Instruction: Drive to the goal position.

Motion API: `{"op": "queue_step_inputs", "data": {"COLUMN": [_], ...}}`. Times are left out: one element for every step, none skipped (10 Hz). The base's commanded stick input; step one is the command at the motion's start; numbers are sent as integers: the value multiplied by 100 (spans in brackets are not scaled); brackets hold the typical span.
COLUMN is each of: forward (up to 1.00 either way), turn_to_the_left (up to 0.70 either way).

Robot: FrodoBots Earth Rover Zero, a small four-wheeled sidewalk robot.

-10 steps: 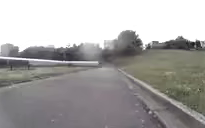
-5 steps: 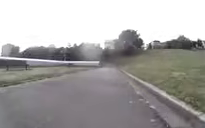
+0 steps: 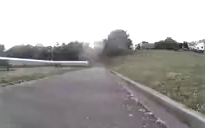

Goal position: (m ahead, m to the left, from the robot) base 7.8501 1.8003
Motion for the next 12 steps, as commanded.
{"op": "queue_step_inputs", "data": {"forward": [100, 100, 100, 100, 100, 100, 100, 100, 100, 100, 100, 100], "turn_to_the_left": [-40, -40, -40, -36, -27, 0, 0, 0, 0, 0, 0, 0]}}
